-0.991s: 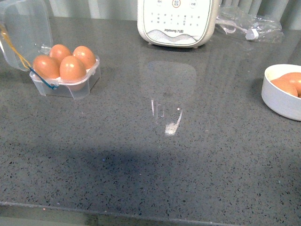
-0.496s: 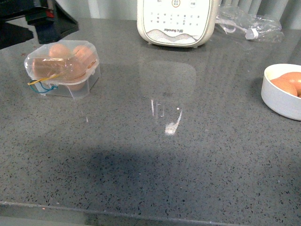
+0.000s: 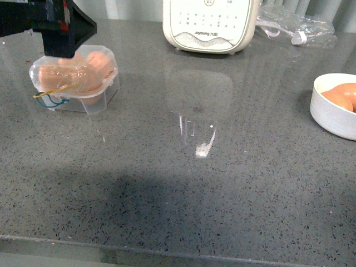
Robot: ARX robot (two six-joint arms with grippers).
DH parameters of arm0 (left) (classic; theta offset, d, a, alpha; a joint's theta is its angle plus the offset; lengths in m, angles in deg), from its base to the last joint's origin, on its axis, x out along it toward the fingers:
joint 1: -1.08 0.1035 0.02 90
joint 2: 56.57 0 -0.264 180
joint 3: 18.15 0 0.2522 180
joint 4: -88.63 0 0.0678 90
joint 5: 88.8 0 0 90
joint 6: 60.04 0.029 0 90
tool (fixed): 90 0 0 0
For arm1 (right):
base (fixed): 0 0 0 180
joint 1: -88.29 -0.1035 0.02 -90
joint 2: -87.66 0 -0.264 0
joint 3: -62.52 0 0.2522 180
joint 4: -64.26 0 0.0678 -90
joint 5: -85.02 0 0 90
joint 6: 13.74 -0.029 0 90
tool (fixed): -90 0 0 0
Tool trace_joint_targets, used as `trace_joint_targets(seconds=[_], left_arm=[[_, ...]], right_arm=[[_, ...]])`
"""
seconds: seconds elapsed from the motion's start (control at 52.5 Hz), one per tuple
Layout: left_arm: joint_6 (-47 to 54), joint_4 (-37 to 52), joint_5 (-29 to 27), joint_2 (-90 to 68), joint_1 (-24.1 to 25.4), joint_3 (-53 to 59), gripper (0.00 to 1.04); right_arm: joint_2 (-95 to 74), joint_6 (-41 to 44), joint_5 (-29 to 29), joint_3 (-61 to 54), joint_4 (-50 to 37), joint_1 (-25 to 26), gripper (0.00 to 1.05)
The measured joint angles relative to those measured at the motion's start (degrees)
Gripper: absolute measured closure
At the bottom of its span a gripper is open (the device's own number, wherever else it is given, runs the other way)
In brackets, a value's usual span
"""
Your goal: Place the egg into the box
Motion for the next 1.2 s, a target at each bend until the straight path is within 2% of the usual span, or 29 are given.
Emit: trace_joint_targets(seconds=[0.229, 0.438, 0.591, 0.762, 1.124, 1.163, 1.201], left_arm=[[1.73, -2.64, -0.35, 2.05, -0.02, -0.22, 0.07], [-1.42, -6.54, 2.49, 9.25, 3.82, -1.88, 0.07], [-2.14, -9.09, 7.48, 20.96, 10.54, -1.42, 0.07], [2.84, -17.73, 12.41, 31.50, 17.90, 2.08, 0.07], [11.69, -31.06, 26.82, 43.69, 40.33, 12.70, 0.07], [9.99, -27.91, 27.21, 45.22, 42.60, 15.34, 0.11], [5.35, -18.64, 26.64, 47.84, 44.00, 20.44, 0.20]], right_arm=[[0.00, 0.00, 0.00, 0.00, 0.00, 0.00, 0.07], [0.00, 0.00, 0.02, 0.00, 0.00, 0.00, 0.07], [0.00, 0.00, 0.00, 0.00, 0.00, 0.00, 0.07], [0.00, 0.00, 0.00, 0.00, 0.00, 0.00, 0.07], [0.00, 0.00, 0.00, 0.00, 0.00, 0.00, 0.07], [0.00, 0.00, 0.00, 0.00, 0.00, 0.00, 0.07], [0.00, 0.00, 0.02, 0.00, 0.00, 0.00, 0.07]])
